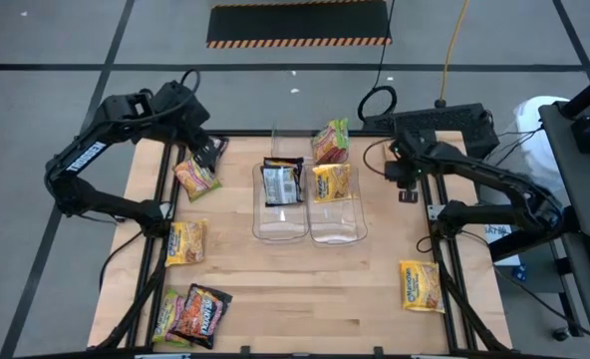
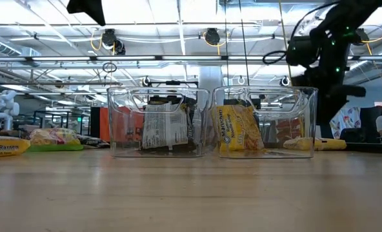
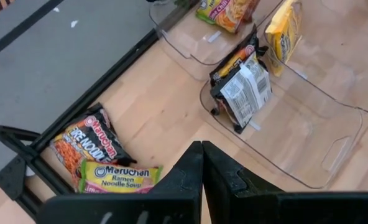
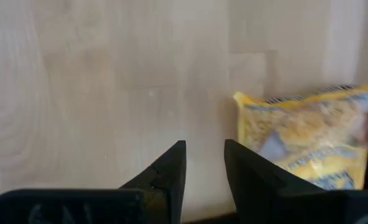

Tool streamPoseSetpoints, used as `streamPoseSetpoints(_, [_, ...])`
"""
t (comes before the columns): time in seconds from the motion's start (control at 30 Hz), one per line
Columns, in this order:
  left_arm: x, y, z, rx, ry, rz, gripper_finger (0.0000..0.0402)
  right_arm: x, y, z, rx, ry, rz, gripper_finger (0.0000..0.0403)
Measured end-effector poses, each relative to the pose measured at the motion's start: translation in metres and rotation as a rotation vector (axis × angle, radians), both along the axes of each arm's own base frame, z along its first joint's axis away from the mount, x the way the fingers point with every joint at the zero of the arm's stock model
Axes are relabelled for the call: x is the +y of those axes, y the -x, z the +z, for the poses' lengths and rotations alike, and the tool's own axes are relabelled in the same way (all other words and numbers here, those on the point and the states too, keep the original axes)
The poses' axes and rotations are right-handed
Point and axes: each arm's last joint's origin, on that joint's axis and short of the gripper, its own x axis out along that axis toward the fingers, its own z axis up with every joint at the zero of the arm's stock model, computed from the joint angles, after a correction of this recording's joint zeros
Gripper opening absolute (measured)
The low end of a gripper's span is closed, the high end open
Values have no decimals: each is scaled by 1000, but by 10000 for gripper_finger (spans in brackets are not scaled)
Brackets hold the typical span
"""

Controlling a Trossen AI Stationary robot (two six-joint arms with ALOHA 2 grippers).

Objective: Sort Maruchan noodles
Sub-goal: Put the yellow noodle pack into the right transparent bin

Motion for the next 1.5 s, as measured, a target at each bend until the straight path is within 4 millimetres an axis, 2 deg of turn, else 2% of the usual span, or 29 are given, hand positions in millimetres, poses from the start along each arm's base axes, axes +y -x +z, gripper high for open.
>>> streamPoseSetpoints(0.2, [-1, 1, -1, 14, 13, 8, 7, -2, 0, -14, 70, 154, -5, 102])
streamPoseSetpoints(0.97, [-1, 1, -1, 11, 19, 18, 7, -1, 9, -52, 37, 213, 27, 102])
streamPoseSetpoints(1.23, [-1, 1, -1, 6, 26, 32, 7, -12, 7, -59, 17, 305, -24, 102])
streamPoseSetpoints(1.5, [-1, 1, -1, 5, 29, 37, 7, -19, 5, -71, 49, 300, 8, 88])
